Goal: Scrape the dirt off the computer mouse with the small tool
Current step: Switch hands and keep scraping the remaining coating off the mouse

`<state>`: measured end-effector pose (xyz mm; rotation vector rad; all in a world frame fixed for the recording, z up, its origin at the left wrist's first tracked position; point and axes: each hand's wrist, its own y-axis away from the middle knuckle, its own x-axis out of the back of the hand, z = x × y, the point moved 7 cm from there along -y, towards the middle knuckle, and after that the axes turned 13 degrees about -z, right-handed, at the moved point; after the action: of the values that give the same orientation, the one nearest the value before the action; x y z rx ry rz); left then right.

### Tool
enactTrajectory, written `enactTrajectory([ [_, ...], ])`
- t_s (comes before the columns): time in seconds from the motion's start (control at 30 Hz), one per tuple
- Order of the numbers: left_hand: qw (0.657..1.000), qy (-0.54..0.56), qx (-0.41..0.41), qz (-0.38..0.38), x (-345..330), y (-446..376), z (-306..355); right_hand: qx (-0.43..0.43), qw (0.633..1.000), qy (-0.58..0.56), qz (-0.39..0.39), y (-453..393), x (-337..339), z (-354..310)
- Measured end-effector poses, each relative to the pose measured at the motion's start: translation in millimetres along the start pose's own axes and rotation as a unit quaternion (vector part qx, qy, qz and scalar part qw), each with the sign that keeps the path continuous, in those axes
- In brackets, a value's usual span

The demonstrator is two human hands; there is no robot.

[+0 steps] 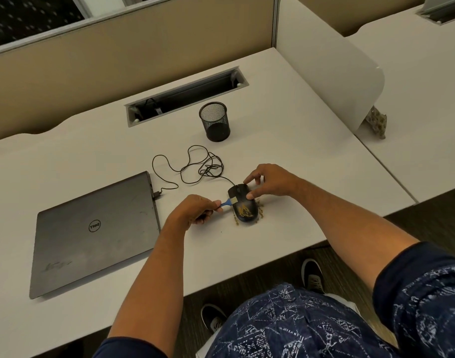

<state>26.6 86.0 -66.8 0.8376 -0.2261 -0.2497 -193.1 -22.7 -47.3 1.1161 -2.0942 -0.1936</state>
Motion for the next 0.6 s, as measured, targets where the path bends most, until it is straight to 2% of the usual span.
enactTrajectory([
  [0.33,0.998,-0.049,0.042,0.023,19.4,2.6,-9.4,0.007,1.000,0.001,0.001,-1.2,0.4,1.2],
  [0.6,0.998,0.021,-0.058,0.017,0.6,-1.1,1.5,0.004,1.000,0.012,0.001,-1.2,-0.2,0.3],
])
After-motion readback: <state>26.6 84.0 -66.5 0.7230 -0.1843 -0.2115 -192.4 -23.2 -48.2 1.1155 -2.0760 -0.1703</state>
